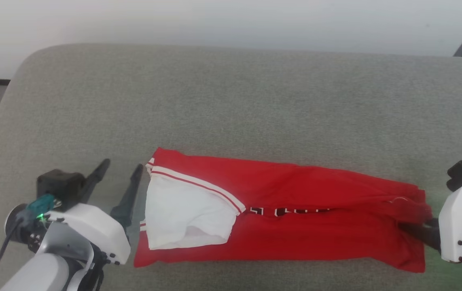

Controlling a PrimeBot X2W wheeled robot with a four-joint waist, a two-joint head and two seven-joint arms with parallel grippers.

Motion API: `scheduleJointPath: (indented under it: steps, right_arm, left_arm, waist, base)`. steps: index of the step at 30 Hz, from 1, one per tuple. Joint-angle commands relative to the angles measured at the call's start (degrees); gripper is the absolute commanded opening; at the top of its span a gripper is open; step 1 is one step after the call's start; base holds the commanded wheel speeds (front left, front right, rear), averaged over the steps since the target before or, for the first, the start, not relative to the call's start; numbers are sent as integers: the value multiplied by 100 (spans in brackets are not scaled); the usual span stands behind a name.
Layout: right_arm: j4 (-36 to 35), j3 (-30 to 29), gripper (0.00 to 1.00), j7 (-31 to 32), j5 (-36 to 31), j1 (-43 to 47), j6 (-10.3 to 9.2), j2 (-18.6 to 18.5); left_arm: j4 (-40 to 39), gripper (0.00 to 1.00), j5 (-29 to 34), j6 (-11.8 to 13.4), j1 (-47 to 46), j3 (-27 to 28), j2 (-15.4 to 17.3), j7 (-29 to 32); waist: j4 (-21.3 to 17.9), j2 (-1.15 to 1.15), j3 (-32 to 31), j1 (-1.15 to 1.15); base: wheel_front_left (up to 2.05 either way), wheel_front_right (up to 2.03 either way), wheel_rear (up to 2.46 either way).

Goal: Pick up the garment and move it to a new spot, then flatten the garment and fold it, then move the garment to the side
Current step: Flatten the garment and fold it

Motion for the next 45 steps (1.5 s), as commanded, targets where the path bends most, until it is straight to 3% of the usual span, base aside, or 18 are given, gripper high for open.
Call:
scheduleJointPath:
  steps: [1, 8, 13, 14, 15, 16, 22, 28, 37, 45]
  right_arm:
    - [63, -5, 100, 66, 47, 37, 0, 70]
    - [416, 124, 100, 220, 6, -42, 0, 359]
    - [739, 337, 100, 281, 64, -151, 2, 590]
    - [766, 396, 63, 284, 94, -174, 2, 632]
    - [784, 441, 20, 269, 126, -201, 3, 664]
    - [807, 476, 0, 259, 194, -217, 13, 699]
    - [837, 431, 0, 57, 476, -350, 9, 601]
    - [816, 202, 0, -116, 623, -454, -1, 265]
    - [1212, -281, 0, -462, 612, -566, -1, -353]
    - [1822, -521, 0, -791, 273, -758, -1, -826]
  left_arm:
    - [75, 100, 96, 64, 90, 50, -43, -247]
    - [485, 100, 152, 139, 389, 254, -472, -1347]
    - [798, 100, 105, 0, 489, 385, -748, -1918]
    - [851, 100, 116, -43, 512, 413, -789, -1993]
    - [910, 100, 126, -87, 527, 462, -848, -2054]
    - [979, 100, 139, -127, 524, 527, -915, -2101]
    - [1184, 100, 511, -605, 728, 1285, -1515, -2171]
    - [1352, 100, 948, -1162, 960, 1968, -2041, -2176]
    - [1544, 100, 1453, -1796, 1083, 2717, -2602, -2177]
    - [1608, 100, 1752, -2142, 1023, 3108, -2917, -2176]
  waist:
    - [60, 0, 44, 0]
    - [233, 0, 139, 0]
    - [329, 0, 192, 0]
    - [343, 0, 202, 0]
    - [356, 0, 210, 0]
    - [369, 0, 218, 0]
    - [378, 0, 213, 0]
    - [295, 0, 181, 0]
    - [134, 0, 125, 0]
    - [26, 0, 136, 0]
  base:
    - [0, 0, 0]
    - [0, 0, 0]
    - [0, 0, 0]
    - [0, 0, 0]
    - [0, 0, 0]
    - [0, 0, 0]
    - [0, 0, 0]
    - [0, 0, 0]
    - [0, 0, 0]
    - [0, 0, 0]
